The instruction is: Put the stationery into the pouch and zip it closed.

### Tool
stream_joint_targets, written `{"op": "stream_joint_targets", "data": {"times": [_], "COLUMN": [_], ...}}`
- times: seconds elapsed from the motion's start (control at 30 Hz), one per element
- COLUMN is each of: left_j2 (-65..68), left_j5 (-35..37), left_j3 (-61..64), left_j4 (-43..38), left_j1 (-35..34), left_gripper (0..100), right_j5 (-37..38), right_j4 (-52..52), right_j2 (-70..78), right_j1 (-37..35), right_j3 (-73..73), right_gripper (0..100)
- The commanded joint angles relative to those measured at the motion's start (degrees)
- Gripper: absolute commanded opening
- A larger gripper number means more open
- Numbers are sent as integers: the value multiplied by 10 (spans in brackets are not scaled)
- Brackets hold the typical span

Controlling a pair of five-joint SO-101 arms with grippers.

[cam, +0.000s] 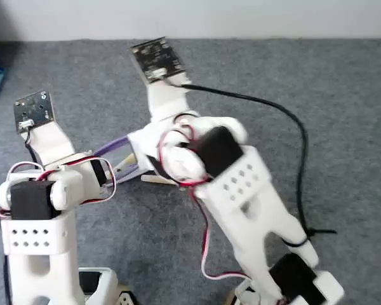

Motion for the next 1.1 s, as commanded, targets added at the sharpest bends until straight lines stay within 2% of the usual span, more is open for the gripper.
{"op": "stream_joint_targets", "data": {"times": [0.0, 0.17, 0.3, 0.47, 0.57, 0.87, 1.07], "left_j2": [-28, -28, -27, -27, -33, -82, -85], "left_j5": [6, 4, 4, -12, -20, -18, -18], "left_j3": [-7, -6, 11, 113, 121, -142, -175], "left_j4": [-5, -1, 3, -6, -3, 10, 25], "left_j1": [-45, -100, -110, -109, -109, -108, -111], "left_gripper": [12, 12, 12, 12, 12, 12, 12], "right_j5": [8, 5, 5, 4, 4, 4, 4], "right_j4": [-1, -2, 16, 27, 27, 27, 27], "right_j2": [-83, -156, -171, -171, -174, -177, -177], "right_j1": [25, 66, 103, 156, 180, 230, 236], "right_j3": [-47, -47, -25, 102, 178, 249, 270], "right_gripper": [8, 8, 8, 8, 8, 8, 8]}}
